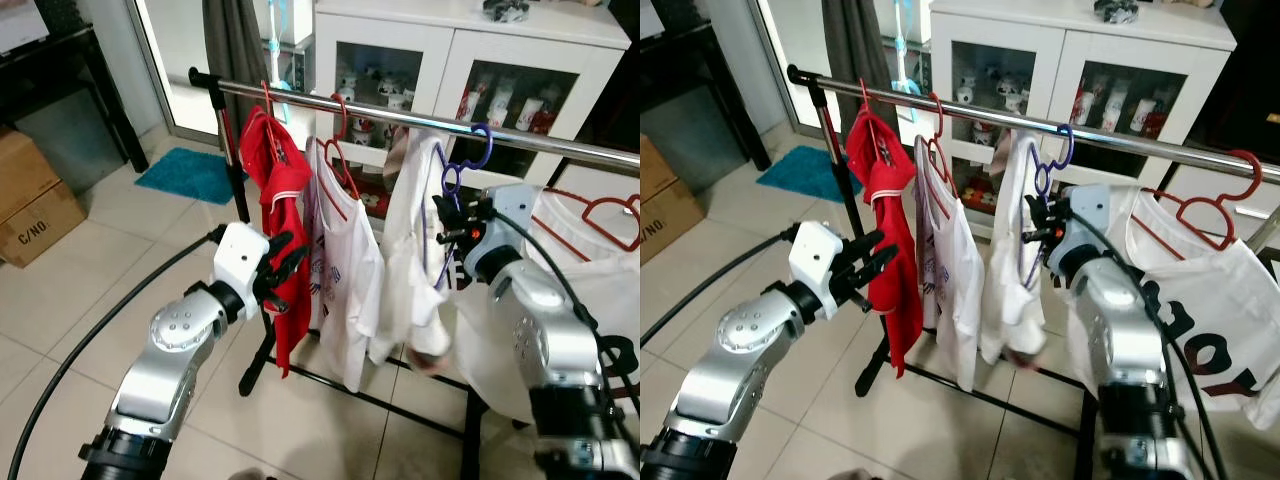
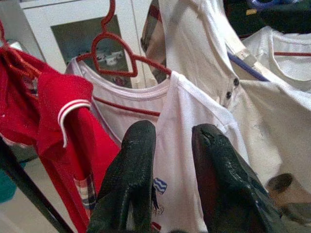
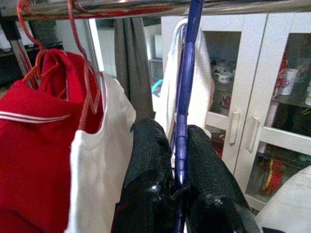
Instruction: Hang hanger
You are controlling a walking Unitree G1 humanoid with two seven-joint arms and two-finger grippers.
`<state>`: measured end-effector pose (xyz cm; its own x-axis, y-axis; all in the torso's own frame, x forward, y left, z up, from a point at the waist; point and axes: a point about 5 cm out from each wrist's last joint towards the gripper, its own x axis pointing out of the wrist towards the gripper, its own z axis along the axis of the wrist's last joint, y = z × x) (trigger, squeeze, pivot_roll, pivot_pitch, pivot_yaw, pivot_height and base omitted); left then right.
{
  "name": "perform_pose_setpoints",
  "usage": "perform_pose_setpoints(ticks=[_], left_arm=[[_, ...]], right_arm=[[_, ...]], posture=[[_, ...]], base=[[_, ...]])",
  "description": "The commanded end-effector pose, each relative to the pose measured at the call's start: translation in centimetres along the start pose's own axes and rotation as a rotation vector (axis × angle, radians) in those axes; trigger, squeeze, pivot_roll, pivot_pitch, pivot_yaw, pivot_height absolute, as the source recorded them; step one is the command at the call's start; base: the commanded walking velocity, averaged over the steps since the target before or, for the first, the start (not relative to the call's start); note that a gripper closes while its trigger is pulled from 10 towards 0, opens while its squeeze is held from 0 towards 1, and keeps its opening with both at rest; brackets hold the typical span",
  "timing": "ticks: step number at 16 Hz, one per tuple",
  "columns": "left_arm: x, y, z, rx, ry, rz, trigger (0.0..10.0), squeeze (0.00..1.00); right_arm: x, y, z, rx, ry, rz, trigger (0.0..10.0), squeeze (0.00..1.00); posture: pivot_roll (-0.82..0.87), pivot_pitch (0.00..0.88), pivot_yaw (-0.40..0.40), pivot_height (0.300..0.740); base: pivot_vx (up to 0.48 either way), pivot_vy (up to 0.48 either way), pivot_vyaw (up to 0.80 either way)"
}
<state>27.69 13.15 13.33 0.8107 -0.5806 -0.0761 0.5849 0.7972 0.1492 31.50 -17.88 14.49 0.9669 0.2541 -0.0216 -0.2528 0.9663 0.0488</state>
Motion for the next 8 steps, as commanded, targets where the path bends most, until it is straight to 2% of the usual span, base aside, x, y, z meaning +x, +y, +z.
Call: perform_pose_setpoints(ticks=[1,2,4,6,8], left_arm=[[-0.1,0.1,0.1,0.009,-0.002,0.016,10.0,0.00],[-0.2,0.1,0.0,0.008,-0.002,0.022,10.0,0.00],[-0.3,0.1,-0.1,0.005,0.000,0.026,10.0,0.00],[-0.3,0.1,0.0,0.004,-0.001,0.029,10.0,0.00],[-0.2,0.1,0.0,0.005,-0.001,0.029,10.0,0.00]], right_arm=[[-0.3,0.4,0.5,0.008,-0.023,-0.015,0.0,0.00],[-1.0,1.0,0.1,0.020,-0.013,-0.036,0.0,0.00],[-1.9,1.7,-1.2,0.013,0.033,-0.047,0.0,0.00],[-2.3,1.7,-2.1,0.001,0.069,-0.077,0.0,0.00],[-2.4,1.7,-1.9,-0.002,0.070,-0.083,0.0,0.00]], posture=[[-0.05,0.000,0.018,0.740],[-0.05,0.000,0.010,0.740],[-0.05,0.000,0.008,0.740],[-0.05,0.000,0.009,0.740],[-0.05,0.000,0.010,0.740]], base=[[0.000,0.000,0.00],[0.000,0.000,0.00],[-0.266,0.000,0.00],[-0.293,0.000,0.00],[-0.332,0.000,0.00]])
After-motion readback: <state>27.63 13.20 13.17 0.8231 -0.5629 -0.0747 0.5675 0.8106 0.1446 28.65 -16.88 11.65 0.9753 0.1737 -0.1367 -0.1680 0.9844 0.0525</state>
